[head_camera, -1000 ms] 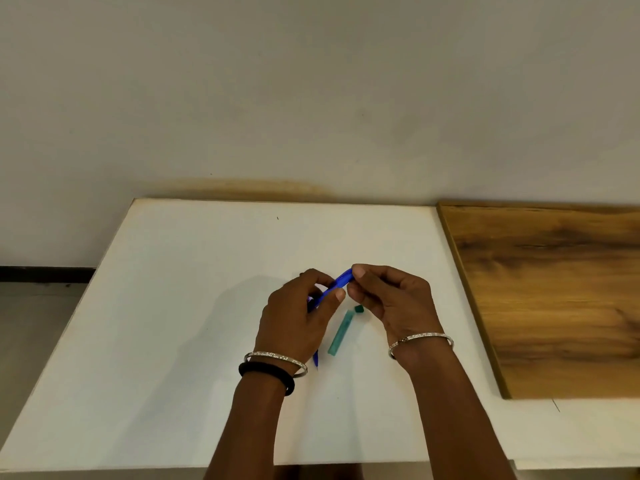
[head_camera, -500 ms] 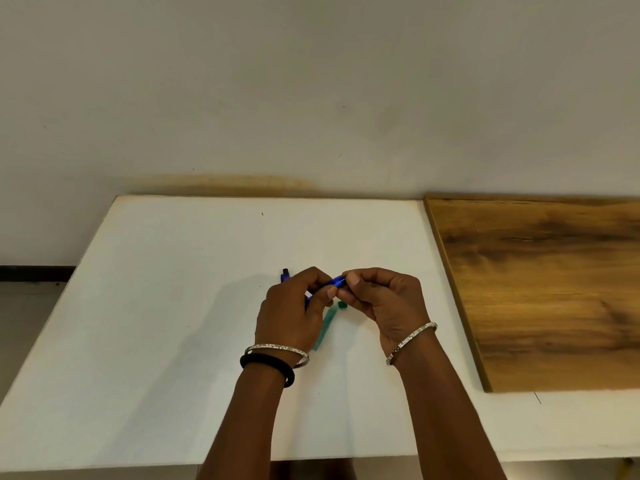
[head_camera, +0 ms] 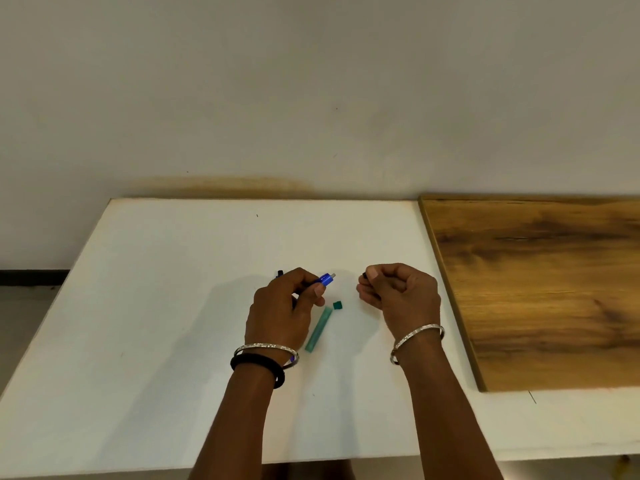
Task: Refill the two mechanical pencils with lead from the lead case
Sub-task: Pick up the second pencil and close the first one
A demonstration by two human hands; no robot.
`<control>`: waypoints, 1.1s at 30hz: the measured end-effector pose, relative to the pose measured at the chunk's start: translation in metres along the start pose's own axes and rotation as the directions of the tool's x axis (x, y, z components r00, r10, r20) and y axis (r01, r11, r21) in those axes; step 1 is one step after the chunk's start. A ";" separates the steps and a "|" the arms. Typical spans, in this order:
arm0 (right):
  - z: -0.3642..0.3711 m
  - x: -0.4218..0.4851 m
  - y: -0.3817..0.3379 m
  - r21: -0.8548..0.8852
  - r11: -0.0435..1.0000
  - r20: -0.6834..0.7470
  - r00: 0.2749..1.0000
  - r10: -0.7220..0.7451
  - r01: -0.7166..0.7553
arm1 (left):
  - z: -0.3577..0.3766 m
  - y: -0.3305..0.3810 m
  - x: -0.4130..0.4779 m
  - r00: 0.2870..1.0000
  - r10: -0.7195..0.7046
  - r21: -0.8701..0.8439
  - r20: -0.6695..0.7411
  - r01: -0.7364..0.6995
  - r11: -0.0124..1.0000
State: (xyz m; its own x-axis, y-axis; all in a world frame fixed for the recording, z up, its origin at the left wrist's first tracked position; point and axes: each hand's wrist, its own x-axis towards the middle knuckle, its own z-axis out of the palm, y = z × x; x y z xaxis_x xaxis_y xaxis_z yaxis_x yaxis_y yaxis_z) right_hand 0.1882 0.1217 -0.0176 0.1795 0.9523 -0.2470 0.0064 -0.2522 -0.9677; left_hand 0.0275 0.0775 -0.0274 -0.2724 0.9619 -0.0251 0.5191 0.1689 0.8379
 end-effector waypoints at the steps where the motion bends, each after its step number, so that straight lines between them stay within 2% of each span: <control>1: -0.002 0.002 0.003 -0.187 0.979 -0.044 0.995 -0.087 0.077 | 0.000 0.000 0.000 1.000 0.003 -0.002 -0.004 -0.003 1.000; 3: -0.004 0.003 0.007 -0.489 0.852 -0.035 0.972 -0.233 0.187 | 0.001 0.001 0.000 1.000 0.006 -0.007 -0.003 -0.006 1.000; 5: -0.005 0.003 0.010 -0.602 0.767 0.016 0.964 -0.265 0.221 | 0.002 0.002 0.000 1.000 0.006 -0.012 -0.002 -0.006 1.000; 11: -0.004 0.003 0.014 -0.726 0.657 0.085 0.975 -0.204 0.201 | 0.004 0.003 -0.001 1.000 0.005 -0.008 -0.004 -0.005 1.000; 16: -0.003 0.004 0.014 -0.745 0.641 0.082 0.979 -0.184 0.183 | 0.004 0.002 -0.001 1.000 0.001 0.007 0.008 -0.001 1.000; 19: -0.005 0.003 0.009 -0.700 0.693 0.024 0.976 -0.218 0.172 | 0.003 0.002 -0.001 1.000 -0.007 0.012 0.017 0.006 1.000; 21: -0.004 0.003 0.002 -0.587 0.787 -0.006 0.971 -0.238 0.190 | 0.002 0.002 -0.001 1.000 -0.012 0.018 0.026 0.012 1.000; 23: -0.001 0.002 -0.003 -0.406 0.897 0.052 0.984 -0.172 0.178 | 0.002 0.002 -0.001 0.999 -0.013 0.024 0.032 0.013 1.000; 25: 0.004 -0.002 -0.006 -0.252 0.961 0.168 0.983 -0.072 0.113 | 0.001 0.004 -0.001 0.999 -0.009 0.027 0.037 0.008 1.000; 28: 0.009 -0.006 -0.007 -0.150 0.987 0.262 0.965 -0.010 0.051 | -0.001 0.006 -0.002 0.999 0.005 0.016 0.054 -0.006 1.000; 33: 0.010 -0.006 -0.008 -0.052 0.998 0.306 0.951 0.041 -0.026 | -0.004 0.008 -0.002 0.996 0.020 -0.021 0.086 -0.019 1.000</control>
State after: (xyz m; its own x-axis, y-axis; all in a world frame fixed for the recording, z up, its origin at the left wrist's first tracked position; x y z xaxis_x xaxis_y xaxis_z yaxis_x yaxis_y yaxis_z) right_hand 0.1777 0.1201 -0.0092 -0.1298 0.9481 -0.2903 0.0525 -0.2858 -0.9569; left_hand 0.0287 0.0760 -0.0188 -0.1911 0.9800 -0.0548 0.5071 0.1464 0.8494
